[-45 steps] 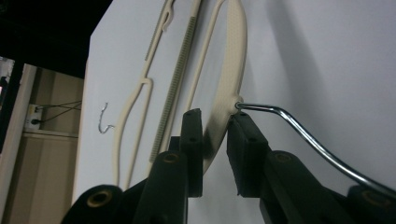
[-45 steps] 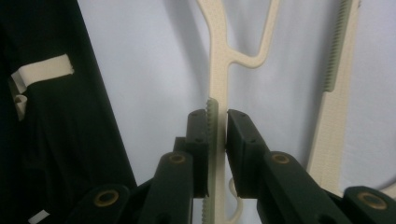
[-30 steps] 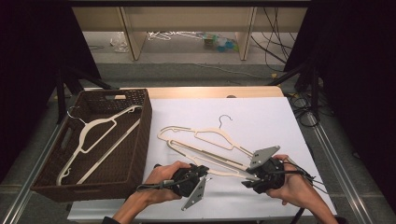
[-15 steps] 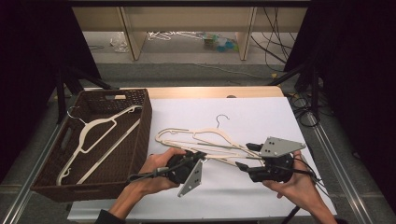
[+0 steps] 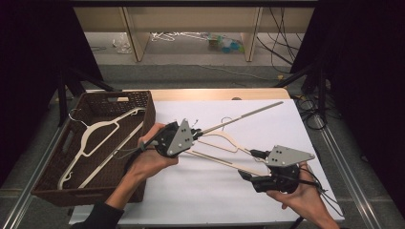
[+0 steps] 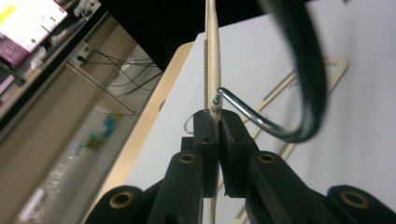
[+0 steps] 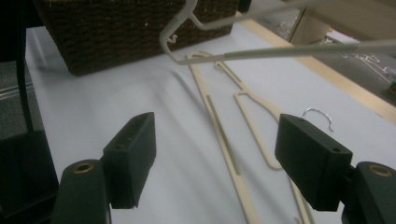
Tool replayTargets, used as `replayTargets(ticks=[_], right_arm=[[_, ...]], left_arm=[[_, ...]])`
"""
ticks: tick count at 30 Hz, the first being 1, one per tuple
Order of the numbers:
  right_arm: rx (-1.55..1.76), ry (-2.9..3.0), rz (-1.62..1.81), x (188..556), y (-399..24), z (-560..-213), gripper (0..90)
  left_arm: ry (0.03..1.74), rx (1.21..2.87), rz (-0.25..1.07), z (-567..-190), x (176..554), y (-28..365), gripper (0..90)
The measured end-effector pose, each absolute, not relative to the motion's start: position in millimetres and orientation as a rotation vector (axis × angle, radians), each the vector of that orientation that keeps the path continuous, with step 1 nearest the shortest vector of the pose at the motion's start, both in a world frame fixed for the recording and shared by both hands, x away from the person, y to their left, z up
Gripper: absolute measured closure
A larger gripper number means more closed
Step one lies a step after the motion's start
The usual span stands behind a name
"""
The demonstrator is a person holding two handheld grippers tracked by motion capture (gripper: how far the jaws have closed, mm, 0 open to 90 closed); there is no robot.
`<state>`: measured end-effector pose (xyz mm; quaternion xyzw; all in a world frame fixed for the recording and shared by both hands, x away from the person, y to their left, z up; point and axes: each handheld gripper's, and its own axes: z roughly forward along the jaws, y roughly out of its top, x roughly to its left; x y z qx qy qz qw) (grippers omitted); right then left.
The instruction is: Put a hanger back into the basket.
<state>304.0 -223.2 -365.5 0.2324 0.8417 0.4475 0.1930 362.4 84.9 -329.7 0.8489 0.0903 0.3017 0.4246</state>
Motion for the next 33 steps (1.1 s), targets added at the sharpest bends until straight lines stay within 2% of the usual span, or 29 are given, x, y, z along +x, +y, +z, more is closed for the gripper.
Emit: replayTargets(ticks=[9,17,20,28,33], right_arm=[[0.686,2.405,1.254,305,-220,-384,29.4],[0.698,2.434,1.25,303,-216,-401,25.9],[0.686,2.453,1.242,302,-215,-405,25.8],[0.701,2.466,1.24,303,-216,-408,25.1],[0.704,2.468,1.235,303,-216,-409,24.9]], left_arm=[[0.432,1.977,0.538,-314,361,114,85.9],[0.569,1.886,0.447,-282,353,136,85.8],[0.62,1.831,0.367,-273,354,147,85.8],[0.711,1.767,0.316,-242,350,177,85.9],[0.746,1.755,0.352,-218,346,195,85.9]])
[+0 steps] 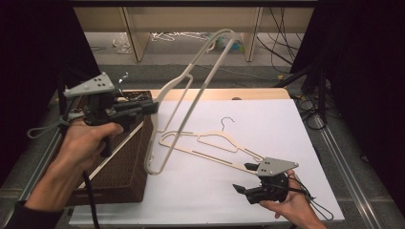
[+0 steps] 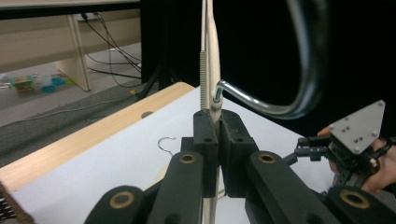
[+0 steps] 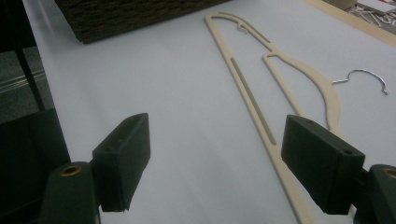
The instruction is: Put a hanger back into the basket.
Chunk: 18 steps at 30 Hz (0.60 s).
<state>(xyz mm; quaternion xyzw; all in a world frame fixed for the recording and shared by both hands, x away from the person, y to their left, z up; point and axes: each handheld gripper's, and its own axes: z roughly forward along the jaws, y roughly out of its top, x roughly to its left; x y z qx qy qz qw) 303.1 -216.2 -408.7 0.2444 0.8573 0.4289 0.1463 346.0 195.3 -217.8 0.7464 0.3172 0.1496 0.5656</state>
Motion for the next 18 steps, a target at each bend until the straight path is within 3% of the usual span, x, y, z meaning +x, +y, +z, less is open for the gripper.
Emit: replayTargets(ticks=[8,18], right_arm=[[0.712,2.469,1.238,303,-217,-408,24.9],[0.717,2.474,1.237,303,-217,-409,24.6]], left_arm=[[0.793,1.755,0.465,-194,338,240,85.9],[0.932,1.767,0.557,-216,334,307,85.8]])
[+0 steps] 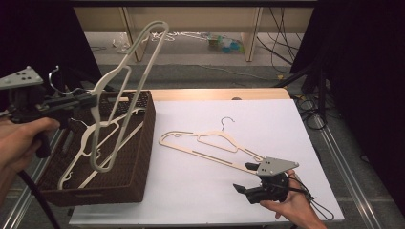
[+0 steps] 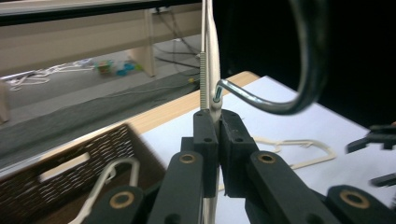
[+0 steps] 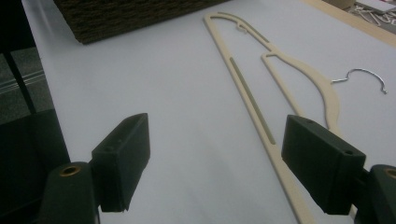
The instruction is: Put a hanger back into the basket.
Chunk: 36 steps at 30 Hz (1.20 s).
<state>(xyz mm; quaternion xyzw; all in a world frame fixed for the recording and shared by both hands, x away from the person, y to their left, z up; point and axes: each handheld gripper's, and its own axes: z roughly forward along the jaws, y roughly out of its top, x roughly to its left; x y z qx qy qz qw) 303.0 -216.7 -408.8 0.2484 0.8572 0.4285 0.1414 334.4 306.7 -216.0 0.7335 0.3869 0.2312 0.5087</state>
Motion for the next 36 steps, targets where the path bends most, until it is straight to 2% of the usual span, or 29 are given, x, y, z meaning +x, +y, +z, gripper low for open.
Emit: replayTargets(ticks=[9,18,25,30,36], right_arm=[[0.722,2.457,1.246,304,-217,-410,22.5],[0.722,2.472,1.238,304,-218,-412,22.4],[0.725,2.47,1.237,307,-218,-415,22.4],[0.722,2.479,1.234,307,-218,-415,22.5],[0.721,2.481,1.234,307,-218,-415,22.6]], left_arm=[[1.031,1.832,0.605,-251,337,346,85.9],[1.124,1.915,0.615,-279,340,368,85.9],[1.134,2.018,0.572,-305,350,370,85.9],[1.151,2.006,0.541,-320,357,366,85.9],[1.068,2.07,0.528,-328,372,366,85.8]])
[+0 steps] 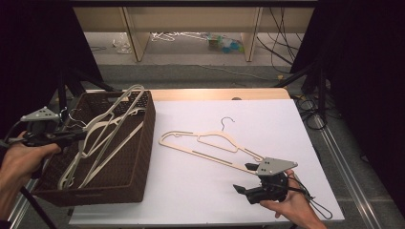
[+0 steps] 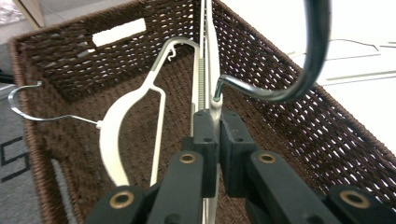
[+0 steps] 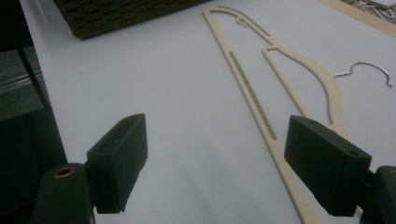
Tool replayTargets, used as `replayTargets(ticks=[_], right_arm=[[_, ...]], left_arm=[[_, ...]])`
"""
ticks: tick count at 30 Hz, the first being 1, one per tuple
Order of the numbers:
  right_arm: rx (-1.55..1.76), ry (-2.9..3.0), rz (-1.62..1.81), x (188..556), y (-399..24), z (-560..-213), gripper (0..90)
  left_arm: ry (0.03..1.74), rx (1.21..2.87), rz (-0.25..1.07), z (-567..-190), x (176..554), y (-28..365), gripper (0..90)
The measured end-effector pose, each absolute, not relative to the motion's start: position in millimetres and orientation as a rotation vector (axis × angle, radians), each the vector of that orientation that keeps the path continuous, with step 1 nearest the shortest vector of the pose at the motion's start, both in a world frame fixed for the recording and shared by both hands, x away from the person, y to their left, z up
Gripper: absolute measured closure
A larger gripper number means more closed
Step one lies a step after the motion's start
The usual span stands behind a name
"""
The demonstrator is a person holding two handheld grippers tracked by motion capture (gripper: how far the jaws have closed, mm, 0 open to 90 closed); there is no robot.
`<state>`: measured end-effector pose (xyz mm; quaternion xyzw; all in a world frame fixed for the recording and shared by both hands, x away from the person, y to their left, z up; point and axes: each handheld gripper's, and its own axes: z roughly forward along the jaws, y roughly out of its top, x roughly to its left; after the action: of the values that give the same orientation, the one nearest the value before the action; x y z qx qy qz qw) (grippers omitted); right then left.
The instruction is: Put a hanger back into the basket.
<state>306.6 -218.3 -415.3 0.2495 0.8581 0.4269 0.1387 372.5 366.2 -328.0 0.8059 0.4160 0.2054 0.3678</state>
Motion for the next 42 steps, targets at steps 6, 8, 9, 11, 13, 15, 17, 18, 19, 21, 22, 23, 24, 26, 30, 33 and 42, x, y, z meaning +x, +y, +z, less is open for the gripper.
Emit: replayTargets(ticks=[6,8,9,11,13,15,17,18,19,21,22,23,24,26,30,33,42], right_arm=[[0.722,2.477,1.233,307,-219,-416,22.8],[0.715,2.483,1.227,307,-220,-416,22.8],[0.715,2.485,1.228,307,-219,-416,22.9],[0.717,2.483,1.229,308,-219,-416,22.8],[0.714,2.487,1.228,308,-220,-416,22.9],[0.721,2.486,1.229,308,-219,-417,22.9],[0.724,2.487,1.229,308,-219,-417,22.9],[0.717,2.487,1.228,308,-219,-417,23.0],[0.717,2.488,1.227,308,-219,-417,23.0],[0.716,2.493,1.227,308,-219,-417,23.0],[0.715,2.487,1.23,308,-219,-417,23.0],[0.719,2.493,1.227,308,-219,-417,23.0],[0.718,2.492,1.226,308,-219,-418,23.0],[0.719,2.49,1.224,308,-219,-418,23.0],[0.718,2.494,1.222,308,-219,-419,23.0],[0.717,2.493,1.225,308,-219,-419,23.0],[0.718,2.502,1.215,309,-219,-420,22.9]], left_arm=[[1.114,2.097,0.489,-334,386,369,85.8],[1.161,2.079,0.459,-337,389,370,85.7],[1.141,2.092,0.47,-339,393,372,85.7],[1.169,2.078,0.448,-343,395,371,85.7],[1.221,2.056,0.41,-346,397,368,85.6],[1.229,2.055,0.404,-349,400,366,85.6],[1.218,2.071,0.401,-352,404,364,85.5],[1.234,2.062,0.391,-353,404,362,85.4],[1.229,2.067,0.388,-355,406,361,85.4],[1.235,2.071,0.393,-358,408,359,85.2],[1.25,2.058,0.39,-360,409,359,85.0],[1.252,2.059,0.393,-362,411,359,84.8],[1.262,2.053,0.394,-364,412,359,84.6],[1.286,2.048,0.408,-368,413,359,84.2],[1.34,2.023,0.458,-373,415,363,82.5],[1.38,1.974,0.499,-376,415,370,81.3],[1.355,1.976,0.562,-384,409,384,75.2]])
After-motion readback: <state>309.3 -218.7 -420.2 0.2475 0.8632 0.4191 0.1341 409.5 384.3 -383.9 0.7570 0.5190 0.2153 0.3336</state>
